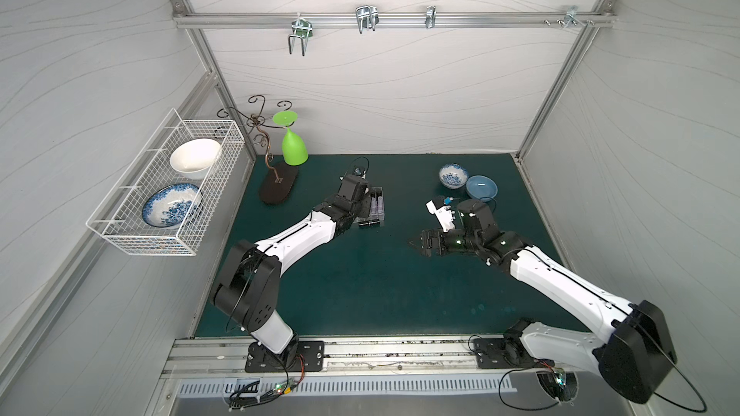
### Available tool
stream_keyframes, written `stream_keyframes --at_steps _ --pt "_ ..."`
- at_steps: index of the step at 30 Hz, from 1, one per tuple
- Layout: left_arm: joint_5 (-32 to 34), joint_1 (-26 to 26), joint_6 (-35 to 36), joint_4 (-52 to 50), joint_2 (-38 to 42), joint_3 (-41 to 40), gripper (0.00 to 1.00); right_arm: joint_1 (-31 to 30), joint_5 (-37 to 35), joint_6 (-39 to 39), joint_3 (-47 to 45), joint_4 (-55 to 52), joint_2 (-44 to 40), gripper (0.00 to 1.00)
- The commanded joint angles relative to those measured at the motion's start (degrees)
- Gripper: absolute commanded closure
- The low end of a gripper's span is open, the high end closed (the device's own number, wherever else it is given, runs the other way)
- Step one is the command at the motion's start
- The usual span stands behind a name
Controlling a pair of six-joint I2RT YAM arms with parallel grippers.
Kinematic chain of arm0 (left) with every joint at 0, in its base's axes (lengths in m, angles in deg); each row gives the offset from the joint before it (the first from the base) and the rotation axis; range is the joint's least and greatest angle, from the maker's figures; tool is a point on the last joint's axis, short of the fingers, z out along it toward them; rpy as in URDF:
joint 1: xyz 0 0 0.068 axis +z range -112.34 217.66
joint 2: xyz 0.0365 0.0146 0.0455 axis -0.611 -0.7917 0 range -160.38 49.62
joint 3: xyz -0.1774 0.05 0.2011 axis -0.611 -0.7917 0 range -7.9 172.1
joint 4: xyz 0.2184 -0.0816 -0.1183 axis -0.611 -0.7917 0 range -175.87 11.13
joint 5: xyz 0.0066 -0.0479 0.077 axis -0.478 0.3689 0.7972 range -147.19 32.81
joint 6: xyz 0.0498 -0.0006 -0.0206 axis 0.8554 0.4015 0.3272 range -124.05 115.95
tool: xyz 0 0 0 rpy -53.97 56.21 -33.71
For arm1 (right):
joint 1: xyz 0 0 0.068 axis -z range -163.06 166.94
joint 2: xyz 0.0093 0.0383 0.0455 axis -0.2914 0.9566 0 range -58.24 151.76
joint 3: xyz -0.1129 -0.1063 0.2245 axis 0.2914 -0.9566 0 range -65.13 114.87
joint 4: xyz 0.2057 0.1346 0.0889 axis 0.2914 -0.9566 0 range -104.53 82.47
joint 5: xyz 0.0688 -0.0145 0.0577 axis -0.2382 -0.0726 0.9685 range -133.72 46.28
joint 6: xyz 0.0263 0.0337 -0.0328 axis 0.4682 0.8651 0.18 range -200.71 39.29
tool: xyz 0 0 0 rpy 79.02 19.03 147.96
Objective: Arrange the lipsticks in the organizer
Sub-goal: Place the lipstick in the storage box.
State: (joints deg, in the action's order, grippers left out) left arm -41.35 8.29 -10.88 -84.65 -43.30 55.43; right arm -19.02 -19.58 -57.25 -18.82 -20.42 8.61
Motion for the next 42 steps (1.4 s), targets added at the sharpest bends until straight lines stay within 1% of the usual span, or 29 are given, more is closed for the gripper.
stream_keyframes --at_steps 1,5,13,21,27,42 --pt "0.88 0.01 0.79 4.16 -1.91 2.51 0.88 0.37 0.20 -1.28 -0.16 2.13 1.40 0.04" --pt "1.42 0.27 1.26 5.77 -4.10 2.70 0.88 0.36 0.65 -1.54 -0.25 3.04 2.86 0.04" --pt "1.92 0.88 2.61 5.93 -7.26 5.31 0.88 0.37 1.08 -1.52 0.54 3.79 4.58 0.04" --pt "1.74 1.59 2.70 7.48 -8.63 4.96 0.88 0.37 2.05 -1.22 0.90 4.96 6.60 0.05" --pt "1.98 2.27 3.08 8.23 -8.68 5.22 0.88 0.37 2.34 -1.05 0.76 5.37 6.75 0.05" --pt "0.78 3.15 2.83 9.30 -11.79 6.96 0.88 0.36 3.12 -0.96 0.41 5.85 7.60 0.05"
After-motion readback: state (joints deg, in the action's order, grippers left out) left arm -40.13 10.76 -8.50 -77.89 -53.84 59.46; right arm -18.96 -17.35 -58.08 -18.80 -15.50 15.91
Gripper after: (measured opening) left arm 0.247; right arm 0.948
